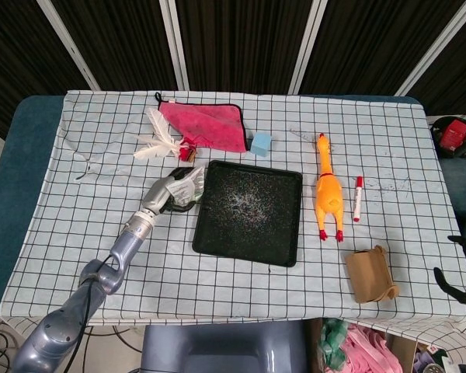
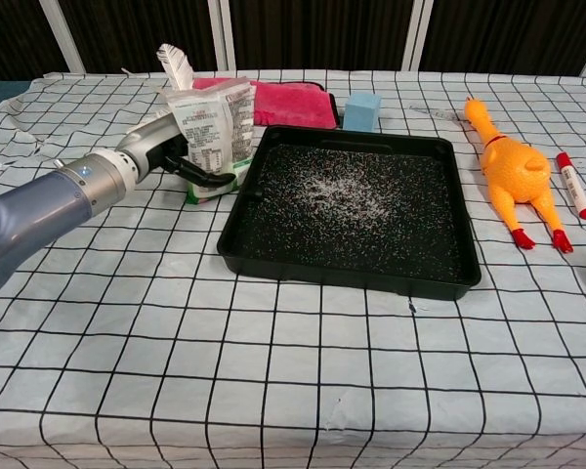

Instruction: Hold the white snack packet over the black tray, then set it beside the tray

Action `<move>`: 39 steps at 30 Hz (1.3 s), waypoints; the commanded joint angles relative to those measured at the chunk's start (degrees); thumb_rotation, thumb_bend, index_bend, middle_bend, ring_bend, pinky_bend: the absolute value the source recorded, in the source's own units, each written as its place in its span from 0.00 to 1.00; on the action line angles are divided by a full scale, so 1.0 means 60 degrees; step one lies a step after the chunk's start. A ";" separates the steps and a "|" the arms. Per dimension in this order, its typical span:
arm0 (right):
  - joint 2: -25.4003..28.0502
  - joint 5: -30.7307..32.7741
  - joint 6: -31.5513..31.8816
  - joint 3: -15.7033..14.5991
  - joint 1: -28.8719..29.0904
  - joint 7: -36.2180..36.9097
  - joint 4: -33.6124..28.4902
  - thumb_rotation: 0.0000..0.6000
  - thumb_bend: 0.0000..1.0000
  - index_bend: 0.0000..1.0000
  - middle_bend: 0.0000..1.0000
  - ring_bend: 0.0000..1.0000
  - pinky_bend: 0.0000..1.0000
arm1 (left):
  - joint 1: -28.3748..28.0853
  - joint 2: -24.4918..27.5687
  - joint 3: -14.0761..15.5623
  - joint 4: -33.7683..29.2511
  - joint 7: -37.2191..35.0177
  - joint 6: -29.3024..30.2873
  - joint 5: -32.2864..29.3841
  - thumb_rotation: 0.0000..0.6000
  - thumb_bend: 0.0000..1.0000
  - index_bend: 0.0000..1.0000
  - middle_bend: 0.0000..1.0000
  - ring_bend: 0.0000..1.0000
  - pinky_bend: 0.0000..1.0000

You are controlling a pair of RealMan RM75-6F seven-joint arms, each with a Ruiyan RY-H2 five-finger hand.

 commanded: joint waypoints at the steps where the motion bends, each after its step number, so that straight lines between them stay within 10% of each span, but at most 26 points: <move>1: -0.0004 -0.0009 0.0011 -0.0001 -0.0002 -0.0011 0.0003 1.00 0.23 0.29 0.09 0.14 0.26 | 0.0114 0.0151 -0.0071 -0.0184 -0.0002 0.0267 -0.0034 1.00 0.30 0.14 0.15 0.05 0.17; 9: -0.0017 -0.0019 0.0024 -0.0004 0.0000 -0.0046 0.0008 1.00 0.23 0.29 0.09 0.14 0.26 | 0.0517 0.1235 0.0393 -0.1153 0.0735 0.0654 0.0401 1.00 0.30 0.11 0.10 0.02 0.13; 20: -0.0033 -0.0115 0.0066 -0.0035 0.0008 -0.0148 0.0005 1.00 0.23 0.30 0.09 0.14 0.25 | 0.1331 0.4099 0.0894 -0.5285 0.2286 0.1506 0.0798 1.00 0.30 0.11 0.10 0.02 0.12; 39: -0.0020 -0.0152 0.0102 -0.0044 -0.0009 -0.0131 0.0021 1.00 0.23 0.30 0.09 0.14 0.25 | 0.2713 0.6801 0.0569 -0.9887 0.6984 0.3016 -0.0003 1.00 0.30 0.11 0.11 0.02 0.12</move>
